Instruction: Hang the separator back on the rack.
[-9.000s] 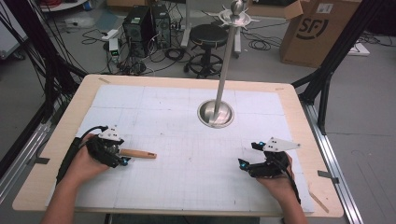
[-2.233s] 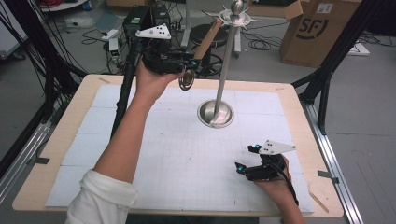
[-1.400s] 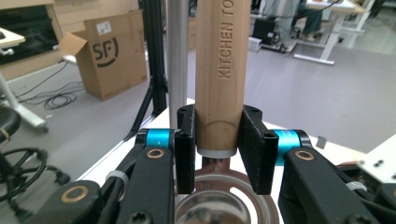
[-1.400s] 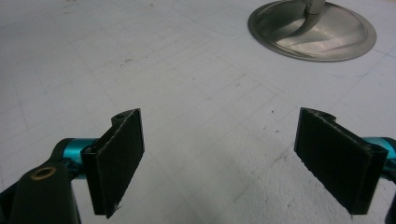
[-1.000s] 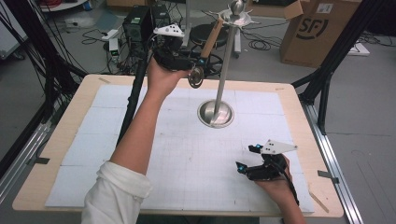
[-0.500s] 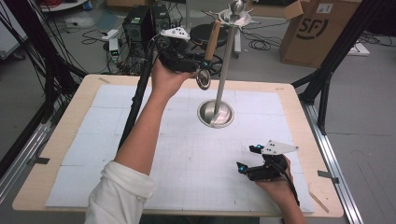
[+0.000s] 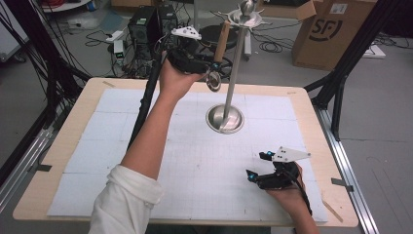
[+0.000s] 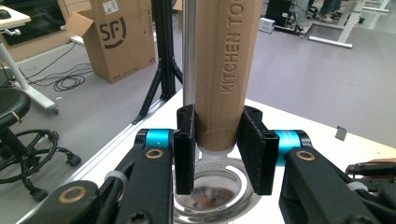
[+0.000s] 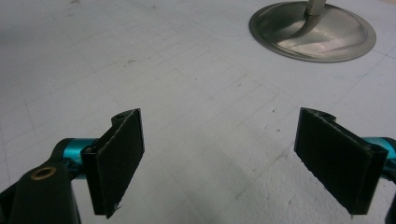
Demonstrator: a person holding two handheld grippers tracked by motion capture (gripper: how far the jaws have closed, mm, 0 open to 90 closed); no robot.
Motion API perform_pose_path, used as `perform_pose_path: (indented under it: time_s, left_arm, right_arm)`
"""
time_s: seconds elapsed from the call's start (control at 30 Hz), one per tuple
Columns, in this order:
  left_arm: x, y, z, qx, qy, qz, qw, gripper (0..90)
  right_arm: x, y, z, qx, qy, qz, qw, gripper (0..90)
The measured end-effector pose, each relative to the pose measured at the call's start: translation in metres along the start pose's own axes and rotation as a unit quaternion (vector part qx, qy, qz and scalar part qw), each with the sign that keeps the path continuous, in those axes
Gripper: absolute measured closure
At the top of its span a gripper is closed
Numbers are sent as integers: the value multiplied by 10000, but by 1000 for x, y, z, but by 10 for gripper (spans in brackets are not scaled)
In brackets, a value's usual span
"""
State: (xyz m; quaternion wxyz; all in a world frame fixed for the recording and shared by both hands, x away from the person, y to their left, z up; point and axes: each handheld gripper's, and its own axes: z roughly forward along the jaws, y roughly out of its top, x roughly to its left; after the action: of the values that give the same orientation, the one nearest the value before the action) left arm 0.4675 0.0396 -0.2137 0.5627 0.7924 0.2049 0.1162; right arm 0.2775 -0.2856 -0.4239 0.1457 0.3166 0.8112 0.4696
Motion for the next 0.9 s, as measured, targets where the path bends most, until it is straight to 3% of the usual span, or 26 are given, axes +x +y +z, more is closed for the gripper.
perform_pose_path:
  time_s: [0.07,0.13,0.33,0.57,0.8,0.9]
  left_arm:
    - [1,-1,1,-62,42,-47,10000,648]
    - [2,-1,0,-29,152,-94,9998,544]
    - [3,-4,-9,36,218,-142,9997,488]
    - [9,-14,-24,291,158,-232,9992,433]
    - [12,-25,-38,278,84,-279,9992,384]
    - [12,-32,-43,412,29,-341,9986,354]
  right_arm:
    - [0,0,-1,-4,1,11,10000,148]
    - [-1,0,-1,-14,-7,17,10000,148]
    - [0,0,-1,-7,-8,-23,10000,148]
    - [2,1,-1,10,-19,-19,10000,148]
    - [2,1,-1,25,-34,-27,10000,148]
    - [2,1,0,36,-24,-27,10000,148]
